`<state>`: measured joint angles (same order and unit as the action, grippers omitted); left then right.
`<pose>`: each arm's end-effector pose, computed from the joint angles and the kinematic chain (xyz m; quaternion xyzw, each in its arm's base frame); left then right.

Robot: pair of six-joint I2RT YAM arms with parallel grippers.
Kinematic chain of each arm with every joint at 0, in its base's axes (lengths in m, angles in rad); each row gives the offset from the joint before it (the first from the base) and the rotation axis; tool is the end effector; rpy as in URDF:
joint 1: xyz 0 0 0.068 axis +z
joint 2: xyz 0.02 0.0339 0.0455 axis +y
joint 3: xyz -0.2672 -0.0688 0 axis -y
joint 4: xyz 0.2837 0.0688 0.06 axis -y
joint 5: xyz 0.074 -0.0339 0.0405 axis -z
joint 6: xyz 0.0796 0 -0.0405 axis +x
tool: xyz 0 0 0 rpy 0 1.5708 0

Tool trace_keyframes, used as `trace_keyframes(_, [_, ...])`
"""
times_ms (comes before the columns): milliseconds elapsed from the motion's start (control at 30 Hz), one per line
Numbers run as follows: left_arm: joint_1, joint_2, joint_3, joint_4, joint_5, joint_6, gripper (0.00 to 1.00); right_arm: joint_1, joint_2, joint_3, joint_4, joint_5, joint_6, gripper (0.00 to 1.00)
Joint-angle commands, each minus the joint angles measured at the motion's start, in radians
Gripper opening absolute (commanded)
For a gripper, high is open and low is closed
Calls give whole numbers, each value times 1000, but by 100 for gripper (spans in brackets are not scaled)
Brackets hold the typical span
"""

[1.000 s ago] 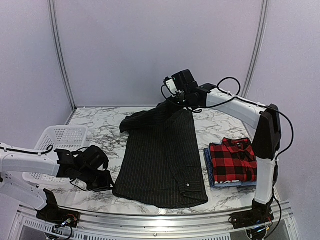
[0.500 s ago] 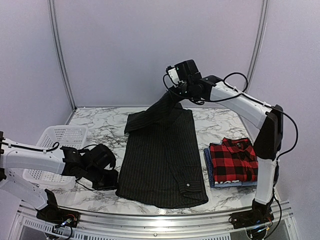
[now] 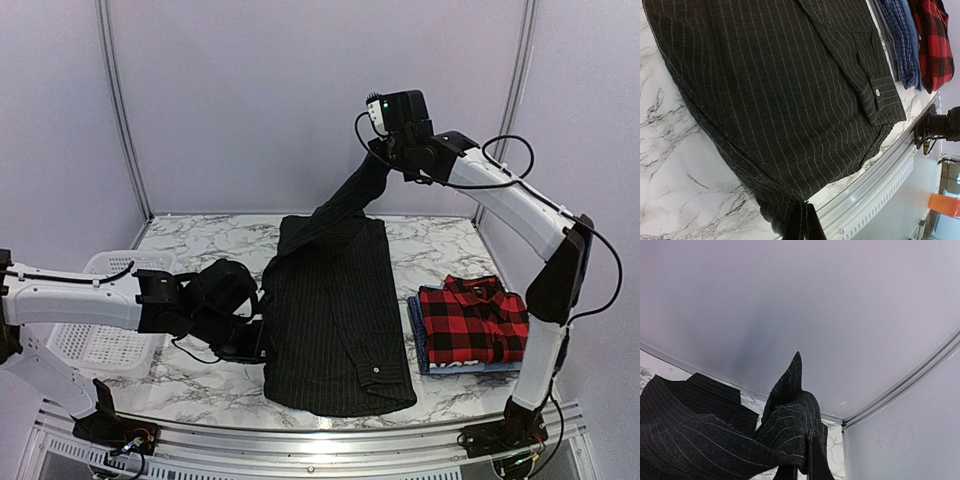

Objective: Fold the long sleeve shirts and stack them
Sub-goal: Pick up the 1/3-folded shirt from the center of the board, then fold the 1/3-folded shirt at the center of the board.

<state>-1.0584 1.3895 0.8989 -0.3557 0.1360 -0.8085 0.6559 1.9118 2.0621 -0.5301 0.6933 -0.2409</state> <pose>0.1630 -0.3118 0.1811 0.1402 0.9227 -0.3220 0.1593 0.4324 0.2686 0.4170 -0.1658 0.7843 -0.1666 0.5742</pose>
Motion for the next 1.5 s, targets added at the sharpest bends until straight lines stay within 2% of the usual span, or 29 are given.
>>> trace_keyframes(0, [-16,71,63,-20,89,86,0,-47,-72,-25,62,98,-54,0])
trace_keyframes(333, [-28,181,162,-23,186,147,0,-129,-111,-87,78,115,-70,0])
trace_keyframes(600, [-35,267,228,-31,271,167,0,-145,-108,-107,75,115,-78,0])
trace_keyframes(1000, [-46,361,309,-42,298,172,0,-167,-94,-103,91,100,-98,0])
trace_keyframes(1200, [-25,320,368,-132,239,218,0,-169,-81,-98,86,84,-91,0])
trace_keyframes(1467, [28,219,345,-213,208,248,0,-168,-74,-103,84,78,-86,0])
